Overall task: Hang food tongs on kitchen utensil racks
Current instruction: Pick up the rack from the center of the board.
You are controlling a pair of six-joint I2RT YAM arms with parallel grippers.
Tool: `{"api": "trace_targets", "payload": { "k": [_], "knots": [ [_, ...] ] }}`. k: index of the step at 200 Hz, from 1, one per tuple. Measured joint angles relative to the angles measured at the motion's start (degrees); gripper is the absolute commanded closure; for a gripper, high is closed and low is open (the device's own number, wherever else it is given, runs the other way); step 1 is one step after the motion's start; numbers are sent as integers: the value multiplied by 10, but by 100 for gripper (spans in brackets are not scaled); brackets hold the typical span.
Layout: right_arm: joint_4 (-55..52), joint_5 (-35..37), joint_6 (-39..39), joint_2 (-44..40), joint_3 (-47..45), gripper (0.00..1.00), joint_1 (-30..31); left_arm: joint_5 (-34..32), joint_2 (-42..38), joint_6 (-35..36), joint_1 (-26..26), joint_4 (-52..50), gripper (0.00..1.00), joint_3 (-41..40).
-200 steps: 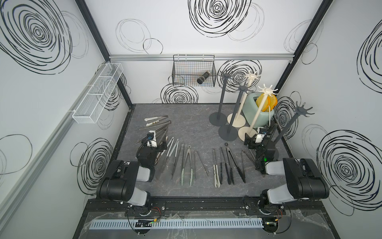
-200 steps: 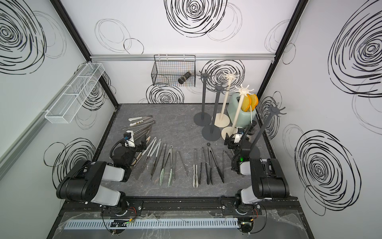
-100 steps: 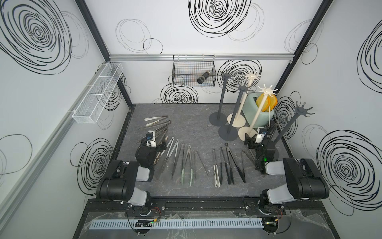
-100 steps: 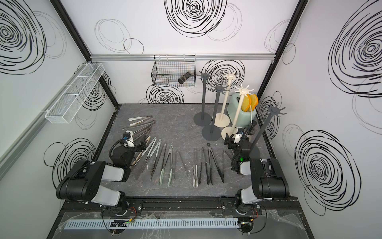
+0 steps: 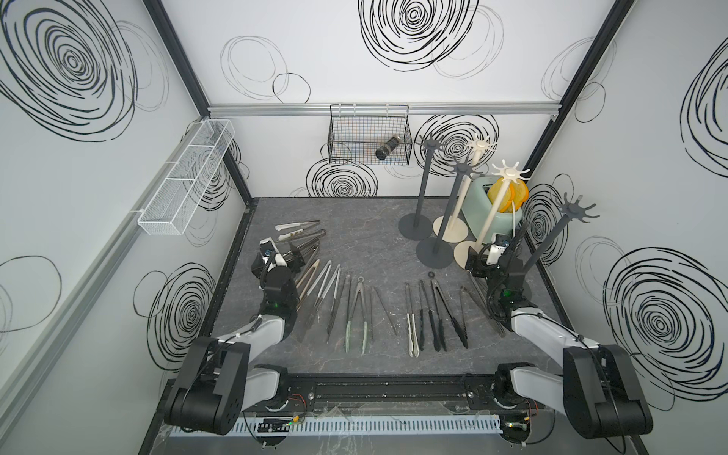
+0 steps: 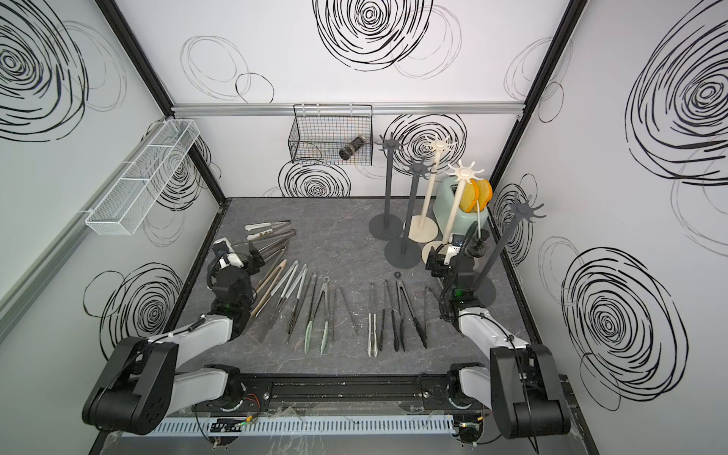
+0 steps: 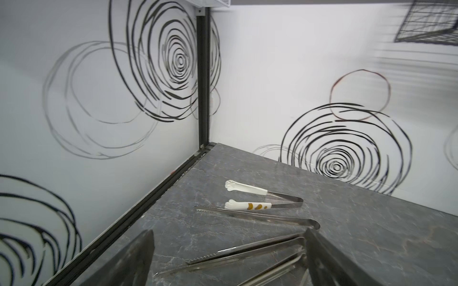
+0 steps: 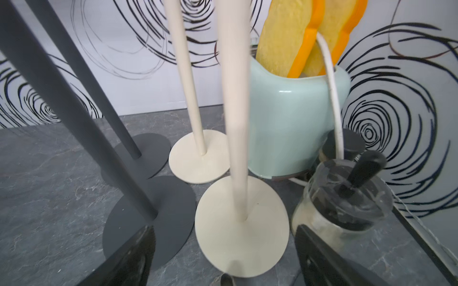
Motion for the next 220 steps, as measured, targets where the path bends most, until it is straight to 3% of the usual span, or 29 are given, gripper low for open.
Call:
{"api": "trace_targets", "payload": {
  "k": [36,62,117,161,220],
  "knots": [
    [-108,47,-3,-38,37,9,132,-30,-10,-49,-27,-78,3,40],
    [-125,46,-3,-38,61,9,165,-9,-14,-65,-59,-121,3,58],
    [-43,53,16,29,88,8,156,100,-14,-64,-114,-137,3,86],
    [9,57,37,116,150,4,113,179,-13,-53,-134,-104,2,74],
    [49,26,45,206,210,6,68,212,6,-35,-149,-61,2,62]
  ]
}}
